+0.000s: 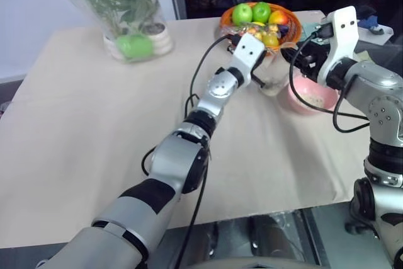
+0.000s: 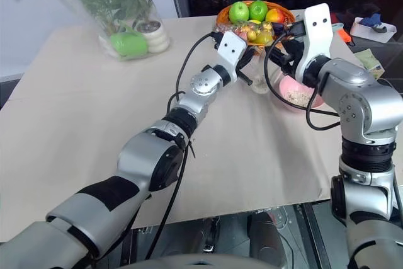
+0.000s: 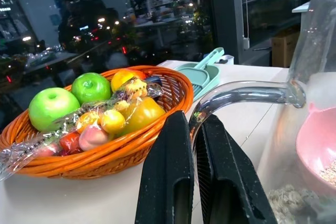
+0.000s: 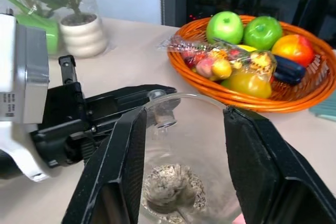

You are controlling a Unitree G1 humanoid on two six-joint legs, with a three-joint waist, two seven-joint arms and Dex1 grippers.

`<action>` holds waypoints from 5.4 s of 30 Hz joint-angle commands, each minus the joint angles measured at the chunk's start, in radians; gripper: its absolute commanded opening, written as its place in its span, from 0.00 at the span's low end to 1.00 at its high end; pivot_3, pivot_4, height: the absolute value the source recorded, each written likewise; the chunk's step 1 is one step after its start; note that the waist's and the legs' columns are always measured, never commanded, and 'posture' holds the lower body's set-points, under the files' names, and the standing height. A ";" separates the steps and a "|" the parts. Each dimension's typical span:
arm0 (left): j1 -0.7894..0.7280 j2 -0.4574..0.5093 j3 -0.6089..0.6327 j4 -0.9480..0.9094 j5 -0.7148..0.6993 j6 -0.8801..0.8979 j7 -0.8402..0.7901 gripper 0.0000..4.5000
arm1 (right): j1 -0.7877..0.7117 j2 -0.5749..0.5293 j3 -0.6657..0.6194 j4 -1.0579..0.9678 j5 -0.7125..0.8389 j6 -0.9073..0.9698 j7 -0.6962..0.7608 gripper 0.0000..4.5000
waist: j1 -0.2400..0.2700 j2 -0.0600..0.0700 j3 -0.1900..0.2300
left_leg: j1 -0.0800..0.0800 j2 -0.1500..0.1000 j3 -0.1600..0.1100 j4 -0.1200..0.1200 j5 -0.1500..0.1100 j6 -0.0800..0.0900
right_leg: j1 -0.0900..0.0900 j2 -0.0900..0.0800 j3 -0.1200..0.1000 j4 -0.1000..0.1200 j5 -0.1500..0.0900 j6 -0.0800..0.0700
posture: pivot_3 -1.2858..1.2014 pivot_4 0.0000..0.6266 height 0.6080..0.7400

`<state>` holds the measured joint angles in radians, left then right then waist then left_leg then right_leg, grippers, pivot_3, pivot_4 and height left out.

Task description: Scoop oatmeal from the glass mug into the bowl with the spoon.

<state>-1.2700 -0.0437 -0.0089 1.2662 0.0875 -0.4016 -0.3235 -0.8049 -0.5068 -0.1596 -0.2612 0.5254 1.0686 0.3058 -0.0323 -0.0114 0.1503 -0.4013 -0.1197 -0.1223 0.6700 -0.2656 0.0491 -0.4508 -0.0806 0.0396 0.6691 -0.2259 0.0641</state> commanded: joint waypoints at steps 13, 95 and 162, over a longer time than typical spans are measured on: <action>-0.026 0.033 -0.027 -0.061 0.053 -0.024 0.138 0.00 | -0.075 0.091 -0.142 -0.085 0.043 0.182 -0.180 0.54 | -0.002 0.000 0.000 | 0.000 0.000 0.000 0.000 0.000 0.000 | 0.000 0.000 0.001 0.001 0.000 0.000 | 0.52 0.24 1.00; -0.007 0.034 -0.075 -0.083 0.108 -0.064 0.286 0.00 | -0.175 0.268 -0.207 -0.071 -0.027 0.235 -0.335 0.00 | -0.009 0.000 0.000 | 0.000 0.000 0.003 0.000 0.000 0.000 | -0.004 0.000 0.003 0.006 0.000 0.000 | 0.52 0.24 1.00; -0.016 0.004 -0.128 0.014 0.176 0.066 0.161 0.00 | -0.444 0.210 -1.121 0.153 0.080 0.546 -0.508 0.00 | -0.001 0.000 0.000 | -0.001 0.000 0.005 0.000 0.000 0.000 | -0.005 -0.001 0.005 0.008 0.000 0.000 | 0.52 0.24 1.00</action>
<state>-1.2626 -0.0393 -0.1305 1.2998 0.2600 -0.3286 -0.1701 -1.2222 -0.2787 -1.2750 -0.0776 0.5793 1.6085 -0.2053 -0.0330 -0.0111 0.1502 -0.4025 -0.1199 -0.1173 0.6704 -0.2656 0.0492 -0.4565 -0.0814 0.0447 0.6773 -0.2260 0.0640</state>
